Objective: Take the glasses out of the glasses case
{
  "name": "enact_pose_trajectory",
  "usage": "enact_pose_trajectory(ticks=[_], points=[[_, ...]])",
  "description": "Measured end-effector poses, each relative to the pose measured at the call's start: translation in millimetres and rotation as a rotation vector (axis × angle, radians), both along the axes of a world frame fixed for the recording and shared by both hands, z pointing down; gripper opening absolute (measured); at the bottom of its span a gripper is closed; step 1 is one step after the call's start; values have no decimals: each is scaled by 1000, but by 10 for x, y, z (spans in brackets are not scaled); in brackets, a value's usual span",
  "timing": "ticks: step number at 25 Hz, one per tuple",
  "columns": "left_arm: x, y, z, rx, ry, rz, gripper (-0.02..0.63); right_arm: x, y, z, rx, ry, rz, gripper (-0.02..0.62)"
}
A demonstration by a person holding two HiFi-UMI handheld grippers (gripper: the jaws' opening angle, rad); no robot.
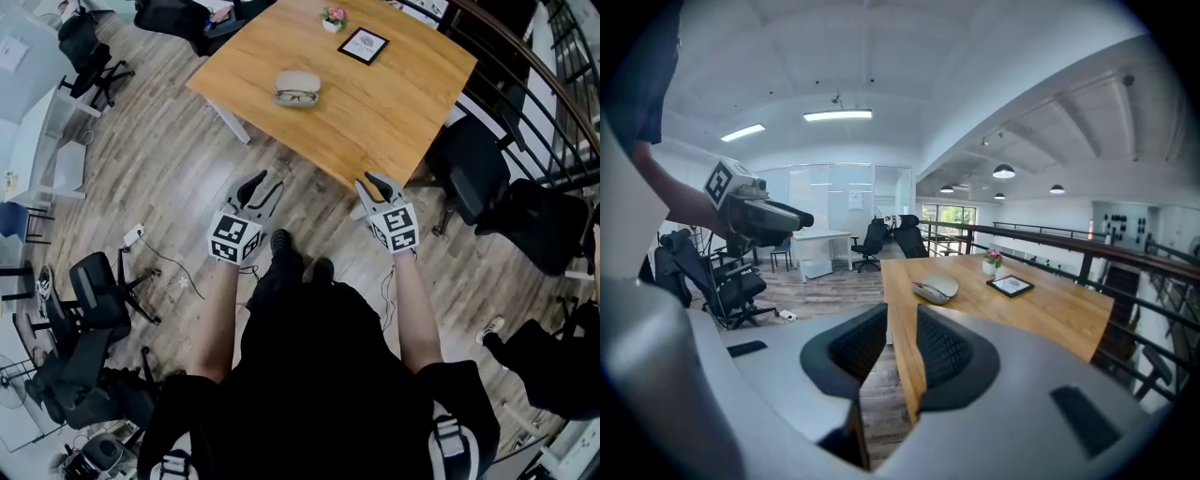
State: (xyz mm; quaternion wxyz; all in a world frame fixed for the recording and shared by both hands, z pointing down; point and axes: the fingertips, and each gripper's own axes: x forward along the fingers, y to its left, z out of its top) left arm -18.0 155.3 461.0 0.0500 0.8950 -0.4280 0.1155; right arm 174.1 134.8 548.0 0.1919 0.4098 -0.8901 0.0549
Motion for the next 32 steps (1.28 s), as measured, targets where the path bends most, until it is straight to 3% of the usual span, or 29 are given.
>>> enact_pose_trajectory(ticks=[7, 17, 32], points=[[-48, -72, 10, 0, 4, -6, 221, -27, -61, -48, 11, -26, 3, 172], [-228, -228, 57, -12, 33, -10, 242, -150, -171, -17, -12, -42, 10, 239], [-585, -907, 167, -47, 71, 60, 249, -546, -661, -29, -35, -28, 73, 233]])
